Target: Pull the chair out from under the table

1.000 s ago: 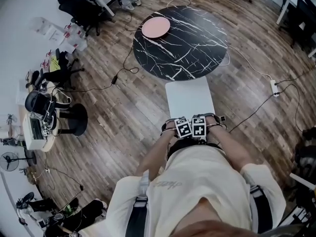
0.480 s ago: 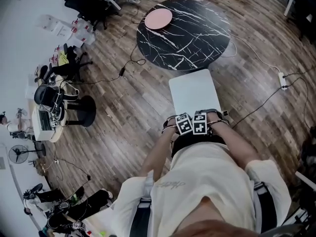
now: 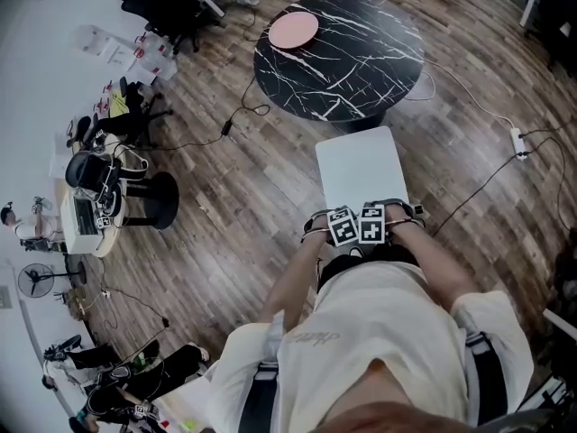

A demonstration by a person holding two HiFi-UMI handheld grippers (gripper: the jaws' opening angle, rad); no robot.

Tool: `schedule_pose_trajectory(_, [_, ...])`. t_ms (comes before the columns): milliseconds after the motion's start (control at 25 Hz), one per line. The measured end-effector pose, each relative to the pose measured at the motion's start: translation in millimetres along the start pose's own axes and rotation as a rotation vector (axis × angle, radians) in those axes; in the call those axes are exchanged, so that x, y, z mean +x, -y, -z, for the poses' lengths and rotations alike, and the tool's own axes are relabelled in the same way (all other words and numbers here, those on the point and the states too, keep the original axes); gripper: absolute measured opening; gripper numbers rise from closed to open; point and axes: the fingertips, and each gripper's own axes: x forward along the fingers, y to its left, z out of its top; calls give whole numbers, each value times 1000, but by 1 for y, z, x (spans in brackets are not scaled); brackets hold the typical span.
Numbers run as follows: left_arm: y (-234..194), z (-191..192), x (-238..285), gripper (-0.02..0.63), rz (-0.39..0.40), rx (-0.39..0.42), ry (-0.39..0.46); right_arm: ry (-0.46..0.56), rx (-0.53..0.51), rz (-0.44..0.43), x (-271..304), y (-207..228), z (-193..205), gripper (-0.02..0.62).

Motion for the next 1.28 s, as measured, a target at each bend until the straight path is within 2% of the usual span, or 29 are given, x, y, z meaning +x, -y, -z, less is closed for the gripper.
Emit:
schedule_pose_trajectory(360, [43, 21, 5, 94, 40, 85, -36, 11, 87, 16, 10, -44, -8, 95])
schedule_pose_trajectory(600, [64, 21, 7, 95, 43, 66, -40, 30, 118, 24, 9, -63, -4, 97])
schedule_pose_trajectory(840, [70, 21, 10, 97, 22, 44, -19, 27, 109, 59, 11, -69, -3, 100])
schedule_pose_trajectory(1000, [70, 23, 11, 98, 46, 60, -24, 11, 112, 101, 12, -66, -3, 103])
schedule_pose_trajectory(1160, [71, 23, 6, 102, 53, 93, -40, 2, 103, 104, 7, -68, -2, 103])
schedule_pose_trajectory(1280, [71, 22, -6, 129, 49, 101, -44, 1, 77, 117, -5, -70, -2, 100])
